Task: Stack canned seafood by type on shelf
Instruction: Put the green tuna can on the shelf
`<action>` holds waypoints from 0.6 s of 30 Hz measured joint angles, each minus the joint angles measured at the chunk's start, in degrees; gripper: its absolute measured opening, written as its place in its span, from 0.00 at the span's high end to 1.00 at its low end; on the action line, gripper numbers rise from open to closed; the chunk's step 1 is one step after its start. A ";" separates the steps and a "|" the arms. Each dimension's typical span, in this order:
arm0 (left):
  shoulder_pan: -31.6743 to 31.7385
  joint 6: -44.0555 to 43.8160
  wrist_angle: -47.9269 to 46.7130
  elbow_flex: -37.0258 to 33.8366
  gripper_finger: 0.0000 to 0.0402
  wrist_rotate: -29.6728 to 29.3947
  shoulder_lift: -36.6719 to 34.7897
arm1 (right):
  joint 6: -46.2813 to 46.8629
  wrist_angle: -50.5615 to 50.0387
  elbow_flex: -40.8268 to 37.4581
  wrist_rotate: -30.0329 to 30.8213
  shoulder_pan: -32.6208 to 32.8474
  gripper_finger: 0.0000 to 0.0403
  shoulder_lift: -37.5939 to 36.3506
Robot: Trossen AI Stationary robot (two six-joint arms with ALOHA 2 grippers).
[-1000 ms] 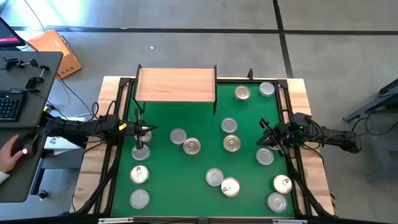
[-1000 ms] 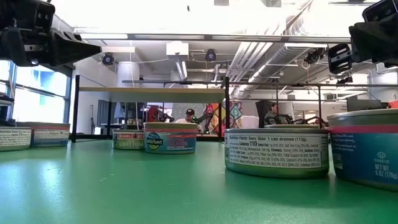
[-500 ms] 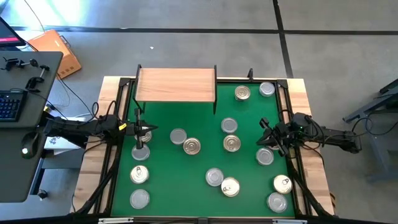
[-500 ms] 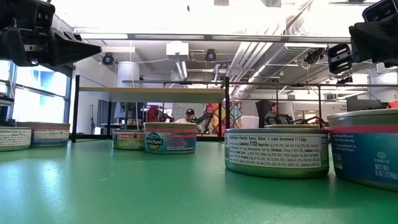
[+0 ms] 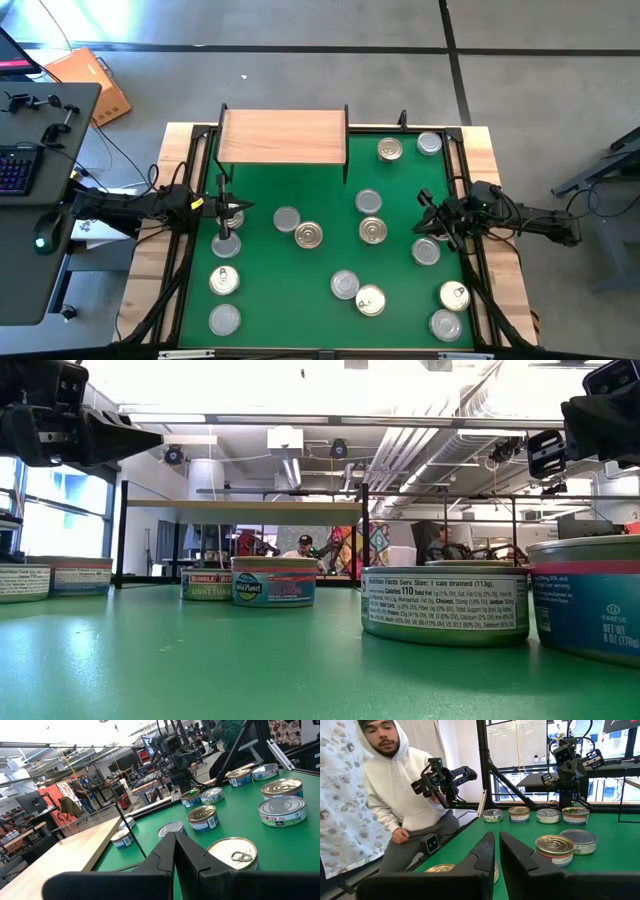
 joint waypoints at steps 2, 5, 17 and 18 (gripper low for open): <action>0.00 1.97 0.82 -0.01 1.00 0.05 0.08 | -0.02 0.00 0.00 0.00 0.00 0.95 -0.02; 0.00 6.76 3.29 -0.01 1.00 0.05 0.09 | 0.00 0.00 0.01 0.00 0.00 0.95 -0.01; -0.04 -19.71 8.18 -0.01 1.00 6.67 0.11 | 0.00 0.00 0.01 0.00 0.00 0.95 -0.01; -0.04 -24.54 9.49 -0.01 1.00 7.45 0.09 | 0.00 0.00 0.00 -0.01 0.00 0.95 -0.01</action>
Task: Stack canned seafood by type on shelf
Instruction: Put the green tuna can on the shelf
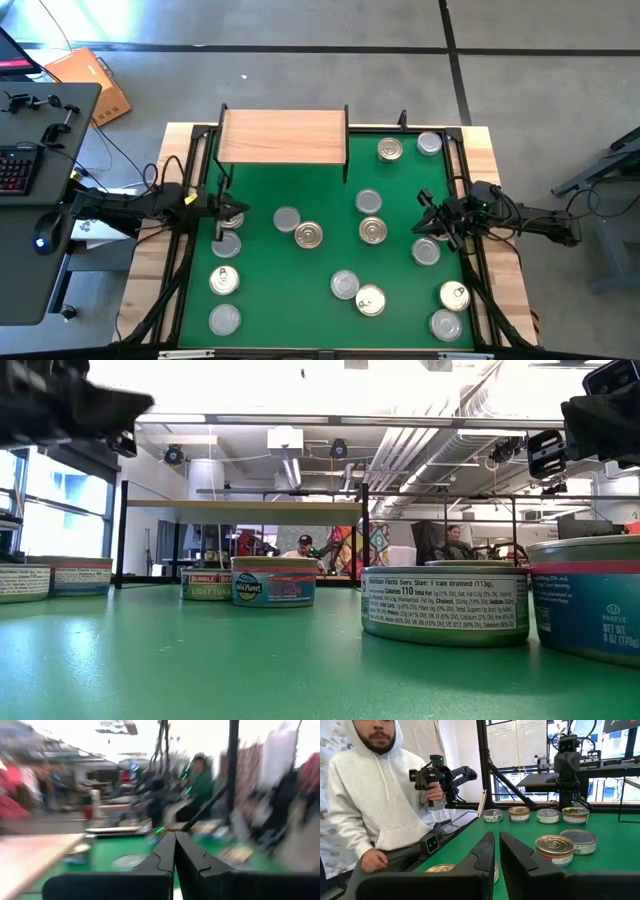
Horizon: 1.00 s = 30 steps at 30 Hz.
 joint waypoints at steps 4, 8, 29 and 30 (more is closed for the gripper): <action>0.04 -5.41 5.49 0.00 1.00 -1.42 0.00 | 0.00 0.00 0.01 0.01 0.00 0.95 0.01; 0.04 -4.40 8.82 0.01 1.00 -3.55 0.94 | 0.00 -0.02 0.02 0.01 0.00 0.95 0.01; 3.57 -15.38 -0.45 14.69 1.00 -14.84 53.39 | 0.00 0.00 0.01 0.01 0.00 0.95 0.01; 3.67 -15.42 -0.35 15.69 1.00 -15.14 55.74 | 0.00 0.00 0.00 0.01 0.00 0.95 0.01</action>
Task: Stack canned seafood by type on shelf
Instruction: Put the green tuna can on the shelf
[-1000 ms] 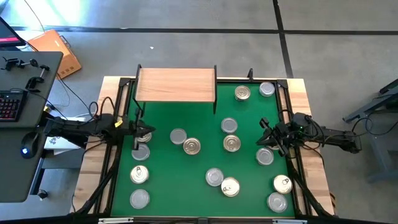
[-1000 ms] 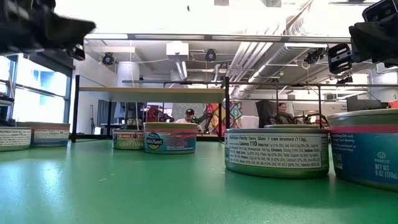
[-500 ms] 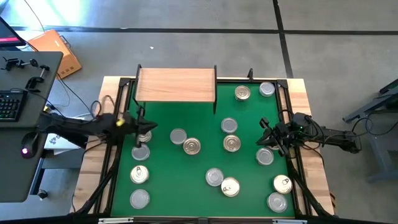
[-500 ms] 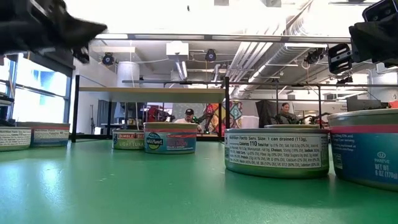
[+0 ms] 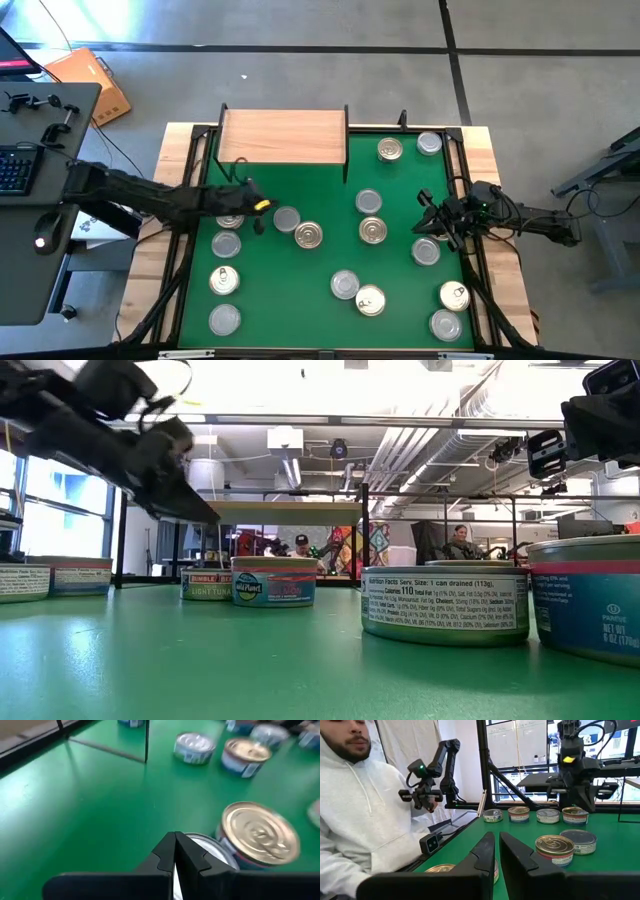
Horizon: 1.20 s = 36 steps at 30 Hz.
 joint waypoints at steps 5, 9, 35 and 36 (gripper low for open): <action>0.24 -0.02 0.24 2.95 1.00 -1.89 10.60 | 0.00 0.00 0.00 0.00 0.00 0.95 0.00; 0.24 -0.52 1.47 3.66 1.00 -3.57 16.62 | 0.00 0.00 0.01 0.00 0.00 0.95 0.00; -9.60 -10.19 -3.32 3.04 1.00 -3.92 8.38 | 0.00 0.00 0.01 0.00 0.00 0.95 0.00; -9.32 -10.37 -3.19 2.86 1.00 -3.86 8.97 | 0.00 0.00 0.02 0.00 0.00 0.95 -0.01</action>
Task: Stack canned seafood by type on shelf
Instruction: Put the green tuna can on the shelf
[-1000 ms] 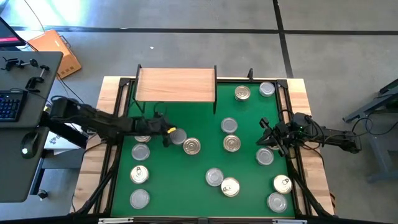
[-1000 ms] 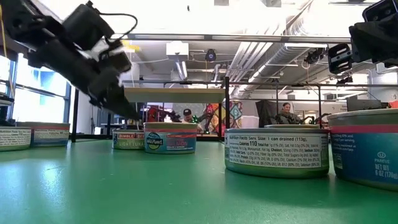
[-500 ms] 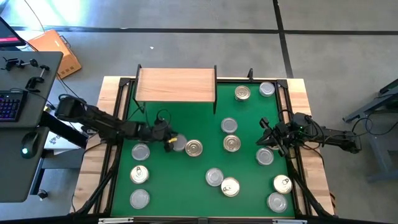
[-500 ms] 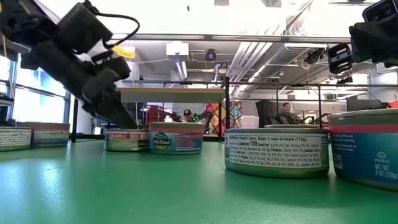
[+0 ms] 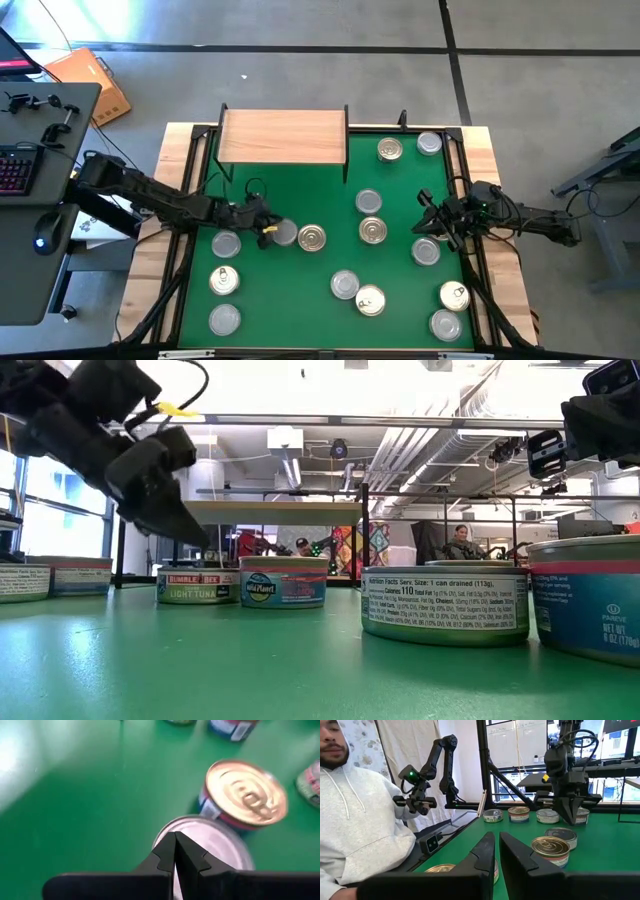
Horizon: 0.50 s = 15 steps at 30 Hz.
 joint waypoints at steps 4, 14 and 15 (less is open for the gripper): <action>0.93 -1.21 1.00 -1.32 1.00 -0.21 3.37 | 0.00 0.00 -0.02 0.00 0.00 0.95 0.01; 0.93 -2.21 1.32 -1.52 1.00 -1.65 6.81 | 0.00 0.00 -0.02 0.00 0.00 0.95 0.03; 0.94 -1.79 1.05 -1.52 1.00 -1.95 6.81 | 0.00 0.00 -0.01 0.00 0.00 0.95 0.03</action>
